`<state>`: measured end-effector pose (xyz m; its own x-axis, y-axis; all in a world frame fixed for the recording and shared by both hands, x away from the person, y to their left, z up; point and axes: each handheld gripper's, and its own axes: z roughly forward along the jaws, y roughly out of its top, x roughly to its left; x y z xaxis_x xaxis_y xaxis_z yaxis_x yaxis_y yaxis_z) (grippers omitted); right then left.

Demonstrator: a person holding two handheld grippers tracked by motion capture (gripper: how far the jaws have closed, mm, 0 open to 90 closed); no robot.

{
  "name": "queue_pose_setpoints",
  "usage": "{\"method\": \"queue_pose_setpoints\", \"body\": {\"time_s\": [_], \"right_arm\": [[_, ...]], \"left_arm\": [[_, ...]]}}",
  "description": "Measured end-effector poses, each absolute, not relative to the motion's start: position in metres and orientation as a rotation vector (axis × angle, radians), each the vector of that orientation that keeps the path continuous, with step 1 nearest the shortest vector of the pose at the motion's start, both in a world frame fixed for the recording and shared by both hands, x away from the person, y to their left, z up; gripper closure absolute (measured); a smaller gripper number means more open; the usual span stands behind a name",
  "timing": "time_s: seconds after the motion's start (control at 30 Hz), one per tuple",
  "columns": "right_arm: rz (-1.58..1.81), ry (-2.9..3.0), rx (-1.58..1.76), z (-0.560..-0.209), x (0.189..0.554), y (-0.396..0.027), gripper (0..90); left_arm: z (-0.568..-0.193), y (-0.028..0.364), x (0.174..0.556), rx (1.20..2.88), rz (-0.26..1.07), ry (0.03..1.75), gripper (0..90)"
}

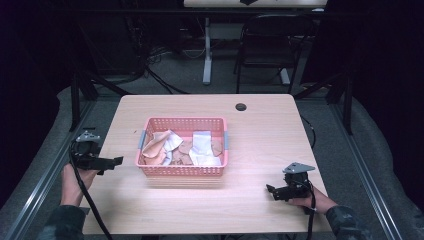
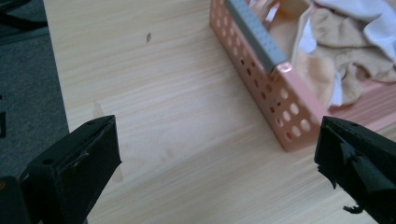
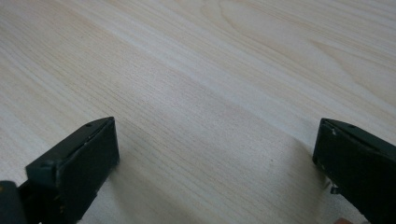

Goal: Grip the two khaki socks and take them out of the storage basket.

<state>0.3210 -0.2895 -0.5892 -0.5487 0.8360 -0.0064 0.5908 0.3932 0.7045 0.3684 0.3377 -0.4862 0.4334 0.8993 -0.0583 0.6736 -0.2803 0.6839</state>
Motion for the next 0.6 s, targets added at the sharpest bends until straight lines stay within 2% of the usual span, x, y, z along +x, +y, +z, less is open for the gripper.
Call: {"method": "queue_pose_setpoints", "body": {"time_s": [0.6], "right_arm": [[0.94, 2.296, 1.235, -0.589, 0.321, -0.29, 0.0]], "left_arm": [[-0.445, 0.317, 0.394, 2.109, 0.441, 1.246, 0.1]]}}
